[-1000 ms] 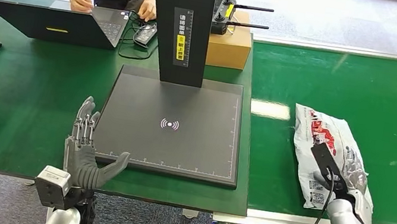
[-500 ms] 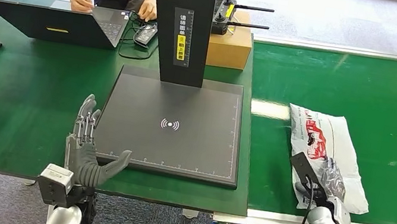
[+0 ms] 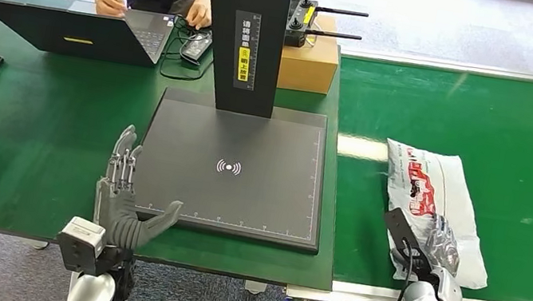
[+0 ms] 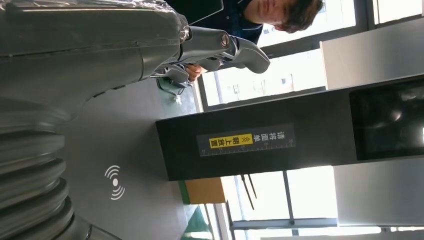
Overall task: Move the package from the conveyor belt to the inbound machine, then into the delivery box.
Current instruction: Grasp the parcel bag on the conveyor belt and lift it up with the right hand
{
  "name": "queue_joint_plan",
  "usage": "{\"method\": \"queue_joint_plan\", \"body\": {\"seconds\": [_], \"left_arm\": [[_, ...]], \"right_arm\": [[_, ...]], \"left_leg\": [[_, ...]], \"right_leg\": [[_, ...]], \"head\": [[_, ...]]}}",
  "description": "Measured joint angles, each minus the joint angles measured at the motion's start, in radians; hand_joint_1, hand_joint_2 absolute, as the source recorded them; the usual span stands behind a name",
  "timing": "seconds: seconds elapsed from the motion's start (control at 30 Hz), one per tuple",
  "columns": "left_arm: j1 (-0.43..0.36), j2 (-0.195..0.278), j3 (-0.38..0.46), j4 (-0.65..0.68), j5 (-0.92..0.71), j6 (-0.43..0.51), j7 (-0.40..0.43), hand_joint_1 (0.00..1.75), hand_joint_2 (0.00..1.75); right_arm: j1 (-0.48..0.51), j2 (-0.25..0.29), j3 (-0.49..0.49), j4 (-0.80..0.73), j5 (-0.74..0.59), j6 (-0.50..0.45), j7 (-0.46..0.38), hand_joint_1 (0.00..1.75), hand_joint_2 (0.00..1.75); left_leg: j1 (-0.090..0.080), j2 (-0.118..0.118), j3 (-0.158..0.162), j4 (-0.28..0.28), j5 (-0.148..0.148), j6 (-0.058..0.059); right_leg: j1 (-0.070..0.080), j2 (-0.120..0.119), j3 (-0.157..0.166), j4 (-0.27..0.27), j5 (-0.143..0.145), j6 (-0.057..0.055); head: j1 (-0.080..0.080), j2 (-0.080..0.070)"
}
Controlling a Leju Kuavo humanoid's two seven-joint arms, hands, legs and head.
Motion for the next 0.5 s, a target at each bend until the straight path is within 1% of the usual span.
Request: {"method": "queue_joint_plan", "body": {"seconds": [0.1,0.17,0.2,0.27,0.3,0.33,0.4,0.5], "left_arm": [[-0.007,0.0,-0.003,0.008,0.0,0.003,0.0,0.0,1.75],[-0.009,0.0,-0.005,0.012,0.0,0.005,0.0,0.0,1.75],[-0.01,0.0,-0.006,0.014,0.0,0.006,0.0,0.0,1.75],[-0.01,0.0,-0.008,0.018,0.0,0.007,0.0,0.0,1.75],[-0.01,0.0,-0.009,0.02,0.0,0.007,0.0,0.0,1.75],[-0.01,0.0,-0.01,0.022,0.0,0.007,0.0,0.0,1.75],[-0.01,0.0,-0.012,0.024,0.0,0.007,0.0,0.0,1.75],[-0.011,0.0,-0.017,0.029,0.001,0.008,0.0,0.0,1.75]], "right_arm": [[0.0,0.003,-0.002,0.0,0.007,0.0,0.001,0.0,1.75],[0.001,0.005,-0.007,0.0,0.009,0.0,0.0,0.05,1.75],[0.001,0.006,-0.009,0.0,0.01,0.0,-0.002,0.14,1.75],[0.002,0.007,-0.014,0.0,0.01,0.0,-0.006,0.43,1.75],[0.003,0.008,-0.016,0.0,0.009,-0.001,-0.009,0.68,1.75],[0.005,0.009,-0.017,0.0,0.008,-0.001,-0.012,0.89,1.75],[0.009,0.011,-0.019,0.0,0.007,-0.003,-0.017,1.21,1.75],[0.016,0.013,-0.022,0.0,0.006,-0.006,-0.024,1.33,1.75]], "left_leg": [[0.0,0.0,0.0,0.0,0.0,0.0],[0.0,0.0,0.001,0.0,0.0,0.0],[0.0,0.0,0.001,0.0,0.0,0.0],[0.0,0.0,0.001,0.0,0.0,0.0],[0.0,0.0,0.001,0.0,0.0,0.0],[0.0,0.0,0.001,0.0,0.0,0.0],[0.0,0.0,0.001,0.001,0.0,0.0],[0.0,0.0,0.001,0.001,0.0,0.0]], "right_leg": [[0.0,0.0,0.001,0.0,0.0,0.0],[0.0,0.0,0.001,0.0,0.0,0.0],[0.0,0.0,0.001,0.0,0.0,0.0],[0.0,0.0,0.001,0.0,0.0,0.0],[0.0,0.0,0.001,0.0,0.0,0.0],[0.0,0.0,0.001,0.0,0.0,0.0],[0.0,0.0,0.002,0.0,0.0,0.0],[0.0,0.0,0.002,0.0,0.0,0.0]], "head": [[0.0,0.0],[0.0,0.0],[0.0,0.0],[0.0,0.0],[0.0,0.0],[0.0,0.0],[0.0,0.0],[0.0,0.0]]}}
